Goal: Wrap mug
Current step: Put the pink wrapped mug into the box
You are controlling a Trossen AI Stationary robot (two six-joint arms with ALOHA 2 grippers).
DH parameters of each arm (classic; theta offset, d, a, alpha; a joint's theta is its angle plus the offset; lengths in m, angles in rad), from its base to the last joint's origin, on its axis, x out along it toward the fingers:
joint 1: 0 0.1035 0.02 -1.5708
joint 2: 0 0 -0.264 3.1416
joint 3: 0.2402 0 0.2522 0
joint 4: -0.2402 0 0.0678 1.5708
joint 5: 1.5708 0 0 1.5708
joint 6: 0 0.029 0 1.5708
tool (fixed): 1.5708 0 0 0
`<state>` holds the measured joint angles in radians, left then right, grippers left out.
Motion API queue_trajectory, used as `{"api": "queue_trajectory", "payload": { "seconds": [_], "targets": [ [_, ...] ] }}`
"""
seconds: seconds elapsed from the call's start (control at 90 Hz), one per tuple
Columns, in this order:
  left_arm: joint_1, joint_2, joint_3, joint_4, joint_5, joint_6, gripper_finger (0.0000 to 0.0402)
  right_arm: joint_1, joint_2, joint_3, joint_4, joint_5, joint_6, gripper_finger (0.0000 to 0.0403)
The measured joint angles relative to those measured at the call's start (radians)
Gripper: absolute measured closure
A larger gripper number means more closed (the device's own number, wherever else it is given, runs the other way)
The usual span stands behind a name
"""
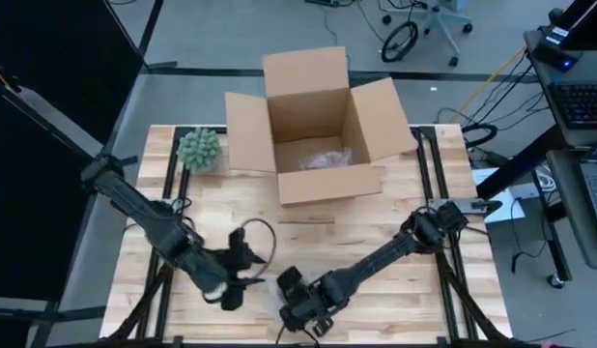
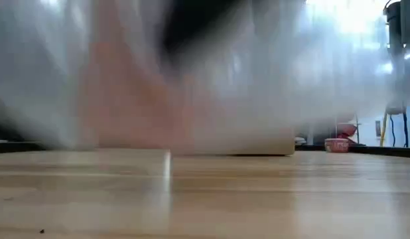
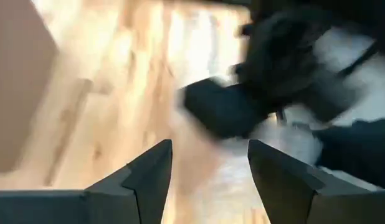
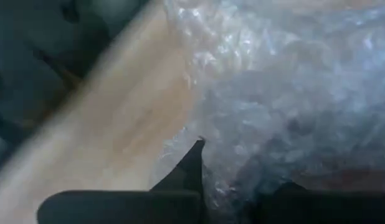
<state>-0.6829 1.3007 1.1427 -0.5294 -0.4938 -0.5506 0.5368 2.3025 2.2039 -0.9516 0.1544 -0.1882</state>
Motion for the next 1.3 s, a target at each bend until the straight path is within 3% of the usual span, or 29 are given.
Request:
{"api": "queue_trajectory", "payload": {
  "seconds": [0.111, 0.233, 0.422, 0.667, 0.856, 0.967, 1.089, 1.211, 1.3],
  "targets": [
    [-0.031, -0.096, 0.0, -0.057, -0.129, 0.025, 0.0203, 0.01, -0.008, 0.151, -0.069, 0.053, -0.016, 0.0386],
    [-0.045, -0.181, 0.0, -0.133, -0.22, 0.035, 0.0203, 0.01, -0.1, 0.078, 0.085, 0.113, -0.095, 0.0386],
    [-0.044, -0.238, -0.002, -0.187, -0.233, 0.034, 0.0203, -0.008, -0.254, 0.09, 0.342, 0.171, -0.249, 0.0386],
    [-0.043, -0.24, -0.003, -0.234, -0.234, 0.033, 0.0203, -0.072, -0.343, 0.082, 0.635, 0.159, -0.54, 0.0386],
    [-0.04, -0.223, -0.003, -0.249, -0.285, 0.035, 0.0203, -0.257, -0.467, 0.092, 0.767, 0.346, -0.688, 0.0386],
    [-0.037, -0.212, -0.003, -0.254, -0.318, 0.042, 0.0203, -0.424, -0.485, 0.089, 0.731, 0.359, -0.642, 0.0386],
    [-0.036, -0.205, -0.003, -0.287, -0.356, 0.039, 0.0203, -0.643, -0.483, 0.085, 0.529, 0.304, -0.433, 0.0386],
    [-0.036, -0.191, -0.003, -0.304, -0.375, 0.035, 0.0203, -0.829, -0.443, 0.088, 0.208, 0.186, -0.157, 0.0386],
    [-0.036, -0.182, -0.003, -0.305, -0.375, 0.035, 0.0203, -0.871, -0.384, 0.085, 0.025, 0.054, -0.062, 0.0386]
  ]
}}
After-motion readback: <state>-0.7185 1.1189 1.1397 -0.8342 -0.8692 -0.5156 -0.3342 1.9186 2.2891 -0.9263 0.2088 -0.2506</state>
